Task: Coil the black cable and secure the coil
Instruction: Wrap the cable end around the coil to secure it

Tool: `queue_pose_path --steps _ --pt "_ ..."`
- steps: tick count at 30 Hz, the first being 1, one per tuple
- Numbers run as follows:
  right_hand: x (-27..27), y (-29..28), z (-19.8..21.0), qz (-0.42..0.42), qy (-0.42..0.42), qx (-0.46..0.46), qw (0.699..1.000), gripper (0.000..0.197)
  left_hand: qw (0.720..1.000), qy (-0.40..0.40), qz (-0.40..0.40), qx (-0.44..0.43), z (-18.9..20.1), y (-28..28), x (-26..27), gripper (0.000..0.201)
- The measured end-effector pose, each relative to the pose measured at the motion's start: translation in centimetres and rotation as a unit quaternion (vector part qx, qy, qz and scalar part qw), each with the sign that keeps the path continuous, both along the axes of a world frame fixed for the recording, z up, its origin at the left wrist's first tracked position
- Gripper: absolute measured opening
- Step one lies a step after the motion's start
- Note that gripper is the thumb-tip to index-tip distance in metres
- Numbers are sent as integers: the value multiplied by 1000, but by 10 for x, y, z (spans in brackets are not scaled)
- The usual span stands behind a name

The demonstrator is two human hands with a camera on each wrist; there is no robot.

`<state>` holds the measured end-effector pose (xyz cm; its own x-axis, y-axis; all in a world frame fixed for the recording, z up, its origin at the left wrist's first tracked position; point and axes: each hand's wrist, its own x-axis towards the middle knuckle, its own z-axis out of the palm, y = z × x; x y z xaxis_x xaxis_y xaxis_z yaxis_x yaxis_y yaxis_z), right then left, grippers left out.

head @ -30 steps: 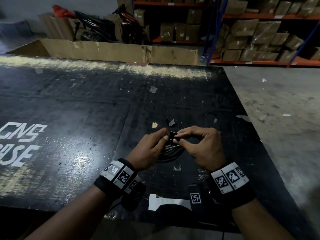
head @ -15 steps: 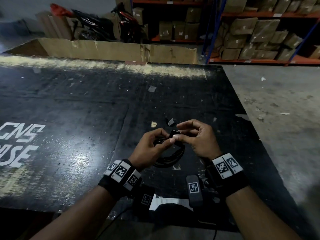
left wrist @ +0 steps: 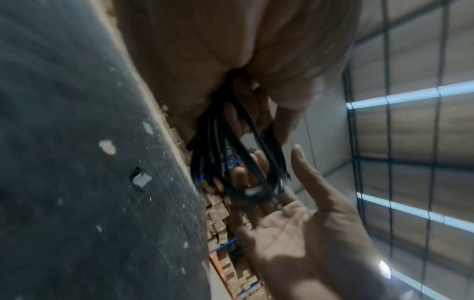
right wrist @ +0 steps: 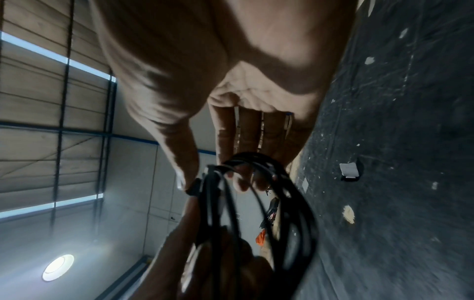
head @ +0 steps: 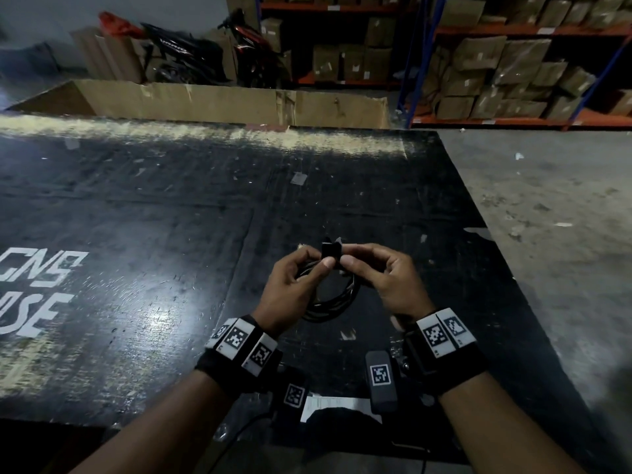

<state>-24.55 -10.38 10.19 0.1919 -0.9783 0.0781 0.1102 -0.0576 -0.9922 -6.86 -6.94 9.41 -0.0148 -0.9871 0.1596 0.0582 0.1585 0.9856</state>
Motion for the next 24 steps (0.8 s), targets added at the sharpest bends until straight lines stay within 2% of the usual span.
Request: queue_pose_path --steps 2,4,9,12,14,18,20,21,24 --pt "2 4 -6 27 -4 21 999 46 997 74 24 9 0 -2 -2 15" --pt "7 11 -12 37 -25 52 998 46 987 153 38 26 4 -3 -5 14" --pt "19 16 -19 -19 -86 78 993 8 957 281 46 55 13 -3 -14 16" --pt "29 24 -16 -29 -120 70 990 11 954 286 69 56 11 -6 -17 15" --pt "35 28 -19 -42 -84 53 994 21 953 281 98 55 8 -9 -20 16" --pt "39 24 -23 -82 -13 54 995 8 948 296 105 56 11 -4 -26 22" --pt "36 20 -21 -83 -16 56 995 3 944 306 107 62 8 -5 -26 21" --pt "33 18 -19 -81 -17 59 995 8 943 308 106 65 7 -5 -25 20" --pt "20 8 -9 -38 -67 110 991 7 940 316 93 86 2 -6 -20 18"
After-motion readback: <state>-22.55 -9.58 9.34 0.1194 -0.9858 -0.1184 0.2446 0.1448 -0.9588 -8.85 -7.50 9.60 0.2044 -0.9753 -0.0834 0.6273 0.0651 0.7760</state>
